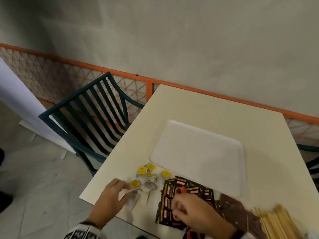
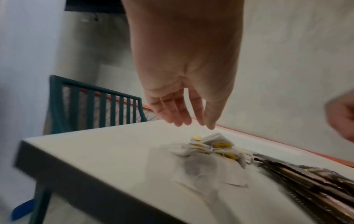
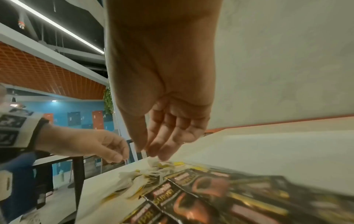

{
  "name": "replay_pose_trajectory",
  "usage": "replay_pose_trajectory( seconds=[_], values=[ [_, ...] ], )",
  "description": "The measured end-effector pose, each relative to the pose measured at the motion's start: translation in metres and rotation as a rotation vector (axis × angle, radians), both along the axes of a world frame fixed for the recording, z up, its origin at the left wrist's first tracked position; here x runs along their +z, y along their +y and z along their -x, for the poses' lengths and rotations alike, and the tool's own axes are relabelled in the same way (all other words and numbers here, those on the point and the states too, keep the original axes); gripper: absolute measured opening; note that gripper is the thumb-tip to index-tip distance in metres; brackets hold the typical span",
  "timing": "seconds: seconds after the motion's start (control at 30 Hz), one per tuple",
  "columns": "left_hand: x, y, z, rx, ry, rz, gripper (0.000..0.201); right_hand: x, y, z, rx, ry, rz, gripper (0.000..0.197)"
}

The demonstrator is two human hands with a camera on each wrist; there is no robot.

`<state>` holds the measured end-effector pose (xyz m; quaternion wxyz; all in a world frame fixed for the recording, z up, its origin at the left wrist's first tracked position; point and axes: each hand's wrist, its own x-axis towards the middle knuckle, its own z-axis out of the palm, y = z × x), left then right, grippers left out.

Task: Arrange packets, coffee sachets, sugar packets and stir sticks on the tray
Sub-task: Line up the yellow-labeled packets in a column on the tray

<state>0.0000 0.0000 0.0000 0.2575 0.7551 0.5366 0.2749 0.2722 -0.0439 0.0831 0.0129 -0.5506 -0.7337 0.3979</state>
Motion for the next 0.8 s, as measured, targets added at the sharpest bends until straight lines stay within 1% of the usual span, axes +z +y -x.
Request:
replay_pose_trajectory(
  seconds=[0.03,0.13,0.17,0.2,0.27,0.33,0.37,0.4,0.47,0.53,0.6,0.7,0.8],
  values=[
    [-0.003,0.011,-0.001,0.001,0.046,0.024,0.019,-0.004,0.012,0.012,-0.009,-0.005,-0.058,0.006],
    [-0.003,0.038,-0.011,-0.001,0.312,0.264,0.054,-0.015,0.043,0.046,-0.034,-0.087,-0.245,0.022],
    [-0.006,0.045,-0.013,-0.026,0.381,0.328,0.062,-0.023,0.052,0.055,-0.021,-0.13,-0.284,0.027],
    [-0.007,0.048,-0.014,-0.052,0.406,0.372,0.065,-0.032,0.058,0.062,-0.008,-0.167,-0.313,0.034],
    [-0.01,0.054,-0.013,-0.073,0.389,0.418,0.06,-0.048,0.068,0.073,0.015,-0.245,-0.3,0.057],
    [-0.008,0.059,-0.013,-0.075,0.304,0.447,0.05,-0.057,0.072,0.081,0.04,-0.311,-0.262,0.084],
    [-0.007,0.061,-0.013,-0.088,0.287,0.455,0.045,-0.061,0.072,0.084,0.044,-0.346,-0.255,0.092],
    [-0.006,0.062,-0.012,-0.115,0.282,0.448,0.039,-0.065,0.073,0.087,0.038,-0.375,-0.257,0.095],
    [-0.003,0.065,-0.008,-0.153,0.276,0.428,0.027,-0.074,0.072,0.089,0.007,-0.398,-0.26,0.092],
    [-0.001,0.067,-0.004,-0.179,0.271,0.427,0.018,-0.079,0.074,0.089,-0.027,-0.367,-0.278,0.078],
    [0.003,0.069,-0.002,-0.19,0.262,0.45,0.01,-0.079,0.077,0.086,-0.022,-0.334,-0.301,0.063],
    [0.006,0.07,-0.003,-0.172,0.24,0.506,0.011,-0.076,0.084,0.077,0.026,-0.304,-0.319,0.047],
    [0.01,0.067,-0.005,-0.15,0.19,0.569,0.016,-0.07,0.086,0.068,-0.02,-0.174,-0.367,0.039]
  ],
)
